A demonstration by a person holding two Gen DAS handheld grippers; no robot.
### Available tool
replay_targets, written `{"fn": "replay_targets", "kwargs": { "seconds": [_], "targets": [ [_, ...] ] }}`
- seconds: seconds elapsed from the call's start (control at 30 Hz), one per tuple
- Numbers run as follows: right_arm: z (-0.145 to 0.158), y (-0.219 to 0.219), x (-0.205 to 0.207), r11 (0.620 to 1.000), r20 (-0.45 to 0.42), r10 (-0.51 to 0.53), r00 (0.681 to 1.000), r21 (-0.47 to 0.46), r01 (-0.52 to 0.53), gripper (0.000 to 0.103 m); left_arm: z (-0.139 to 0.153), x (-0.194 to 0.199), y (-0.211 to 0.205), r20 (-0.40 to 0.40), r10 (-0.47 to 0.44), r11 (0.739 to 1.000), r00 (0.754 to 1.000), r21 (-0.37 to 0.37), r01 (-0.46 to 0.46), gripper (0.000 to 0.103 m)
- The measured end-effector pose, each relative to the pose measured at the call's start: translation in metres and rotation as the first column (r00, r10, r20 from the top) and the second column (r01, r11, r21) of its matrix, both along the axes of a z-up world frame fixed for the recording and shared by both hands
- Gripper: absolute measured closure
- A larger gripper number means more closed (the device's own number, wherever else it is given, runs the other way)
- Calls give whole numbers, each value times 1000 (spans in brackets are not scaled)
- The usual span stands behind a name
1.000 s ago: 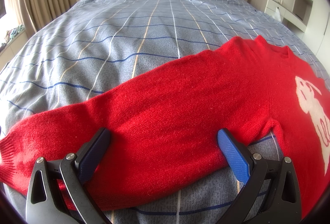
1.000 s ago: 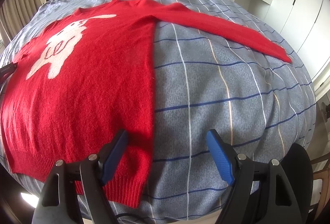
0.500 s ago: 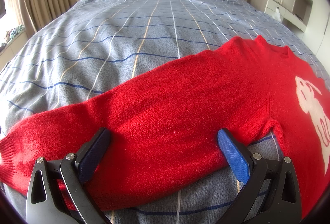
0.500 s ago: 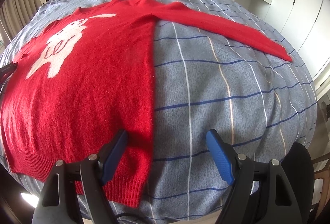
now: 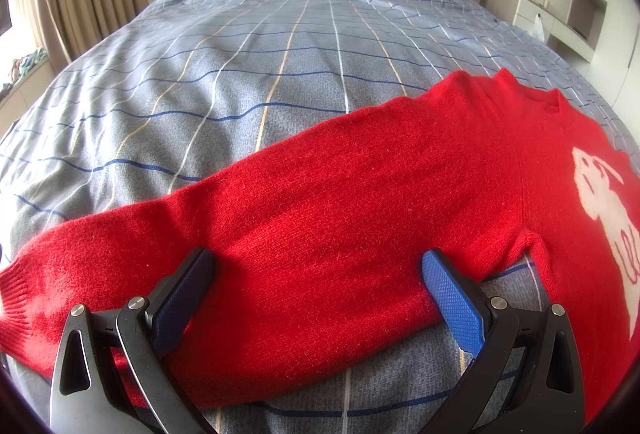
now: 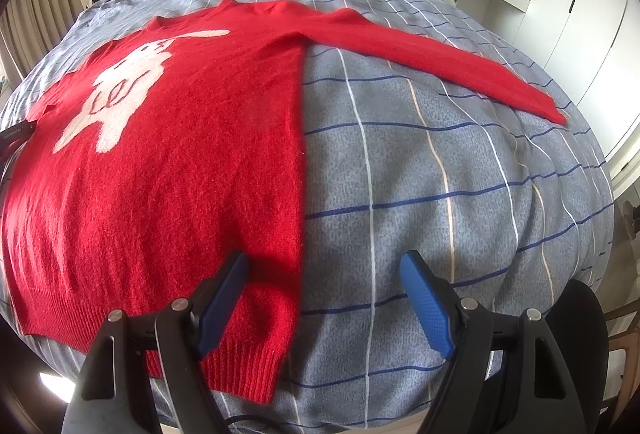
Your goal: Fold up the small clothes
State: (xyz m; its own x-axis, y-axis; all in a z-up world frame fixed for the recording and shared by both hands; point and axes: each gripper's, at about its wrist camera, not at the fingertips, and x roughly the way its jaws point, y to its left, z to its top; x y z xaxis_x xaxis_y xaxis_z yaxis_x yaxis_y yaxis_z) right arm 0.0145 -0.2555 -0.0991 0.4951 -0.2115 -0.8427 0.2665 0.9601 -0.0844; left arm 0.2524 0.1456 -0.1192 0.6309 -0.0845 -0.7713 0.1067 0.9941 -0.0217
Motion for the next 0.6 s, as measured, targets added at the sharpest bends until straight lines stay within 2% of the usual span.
{"fn": "replay_targets", "kwargs": {
  "seconds": [0.37,0.6],
  "targets": [
    [9,-7,3,1000,42,-3,999,-10,3,25,0,0,0,0,0,1000,1000,0,0,0],
    [37,-59,23,996,122,-69,990,-46,75,25,0,0,0,0,0,1000,1000,0,0,0]
  ]
}}
